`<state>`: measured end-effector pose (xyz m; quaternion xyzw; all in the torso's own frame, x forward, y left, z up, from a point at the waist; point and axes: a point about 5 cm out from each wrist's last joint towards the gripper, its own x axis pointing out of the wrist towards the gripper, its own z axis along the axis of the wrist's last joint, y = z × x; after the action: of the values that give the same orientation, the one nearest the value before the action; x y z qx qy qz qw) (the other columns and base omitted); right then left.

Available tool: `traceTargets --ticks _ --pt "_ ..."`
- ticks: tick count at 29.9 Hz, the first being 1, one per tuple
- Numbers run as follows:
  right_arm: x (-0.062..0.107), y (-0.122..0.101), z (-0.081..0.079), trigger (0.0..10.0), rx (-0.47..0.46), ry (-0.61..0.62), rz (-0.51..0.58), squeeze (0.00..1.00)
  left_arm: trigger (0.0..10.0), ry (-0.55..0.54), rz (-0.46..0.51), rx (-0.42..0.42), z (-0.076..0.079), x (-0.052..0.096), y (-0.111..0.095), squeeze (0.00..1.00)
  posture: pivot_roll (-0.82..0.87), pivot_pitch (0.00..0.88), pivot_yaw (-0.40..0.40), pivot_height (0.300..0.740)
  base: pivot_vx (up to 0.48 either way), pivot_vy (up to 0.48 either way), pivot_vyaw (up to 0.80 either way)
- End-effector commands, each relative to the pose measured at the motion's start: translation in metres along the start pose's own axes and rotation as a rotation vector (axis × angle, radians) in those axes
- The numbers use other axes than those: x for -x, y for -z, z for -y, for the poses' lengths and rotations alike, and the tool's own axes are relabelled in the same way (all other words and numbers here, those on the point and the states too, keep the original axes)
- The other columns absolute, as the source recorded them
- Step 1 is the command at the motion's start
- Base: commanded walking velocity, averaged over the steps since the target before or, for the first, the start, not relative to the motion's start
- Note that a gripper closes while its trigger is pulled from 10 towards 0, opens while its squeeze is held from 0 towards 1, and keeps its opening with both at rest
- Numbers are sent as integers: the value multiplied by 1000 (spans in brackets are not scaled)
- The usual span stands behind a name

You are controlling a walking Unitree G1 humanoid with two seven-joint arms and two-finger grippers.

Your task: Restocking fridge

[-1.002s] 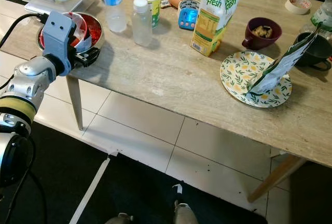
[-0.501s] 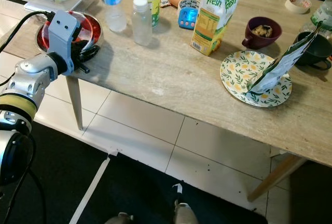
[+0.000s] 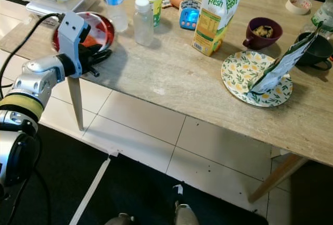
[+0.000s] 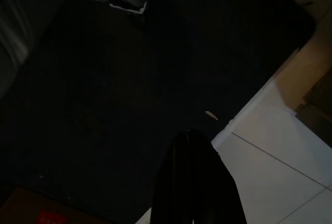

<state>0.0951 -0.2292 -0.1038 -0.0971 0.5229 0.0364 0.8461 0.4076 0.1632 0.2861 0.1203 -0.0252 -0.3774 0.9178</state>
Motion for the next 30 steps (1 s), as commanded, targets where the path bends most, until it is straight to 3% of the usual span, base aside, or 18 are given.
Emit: traceTargets --ticks 1,3,5,8,16,18,19,21,22,24,25,27,28,30 --pt "3 19 -13 10000 11 -38 -80 0 0 101 55 27 11 -7 -14 0 -107 330 25 740 0 0 0" --pt "2 18 -13 10000 9 -37 -79 0 0 161 77 39 17 -9 -20 0 -108 329 25 740 0 0 0" --pt "2 17 -13 10000 6 -36 -77 0 0 289 108 43 31 -10 -33 0 -107 325 26 740 0 0 0" --pt "1 16 -14 10000 4 -36 -78 0 0 407 109 4 45 -7 -40 0 -103 321 29 740 0 0 0" --pt "1 16 -14 10000 4 -36 -78 0 0 407 109 4 45 -7 -40 0 -103 321 29 740 0 0 0" --pt "1 15 -16 10000 -2 -38 -81 0 0 552 42 -86 70 -4 -32 0 -98 313 34 740 0 0 0" --pt "1 15 -17 10000 -5 -38 -81 0 549 547 10 -143 74 -6 -25 0 -101 310 37 740 0 0 0" --pt "0 15 -17 10000 -7 -38 -82 0 549 537 -10 -179 76 -8 -21 0 -101 310 37 740 0 0 0" --pt "0 14 -18 10000 -8 -37 -82 0 4392 510 -24 -213 76 -11 -17 0 -101 310 38 740 0 0 0" --pt "0 14 -18 10000 -9 -36 -83 0 4980 509 -40 -234 79 -13 -13 0 -100 310 40 740 0 0 0" --pt "0 15 -18 10000 -10 -36 -83 0 8784 519 -48 -251 84 -14 -10 0 -100 310 40 740 0 0 0" --pt "0 15 -18 10000 -11 -35 -84 0 8784 531 -55 -271 90 -15 -7 0 -100 311 41 740 0 0 0" --pt "0 15 -18 10000 -11 -35 -84 0 10000 530 -67 -297 95 -16 -3 0 -100 310 42 740 0 0 0" --pt "0 15 -19 10000 -12 -36 -85 0 10000 519 -75 -316 98 -18 0 0 -100 310 43 740 0 0 0"
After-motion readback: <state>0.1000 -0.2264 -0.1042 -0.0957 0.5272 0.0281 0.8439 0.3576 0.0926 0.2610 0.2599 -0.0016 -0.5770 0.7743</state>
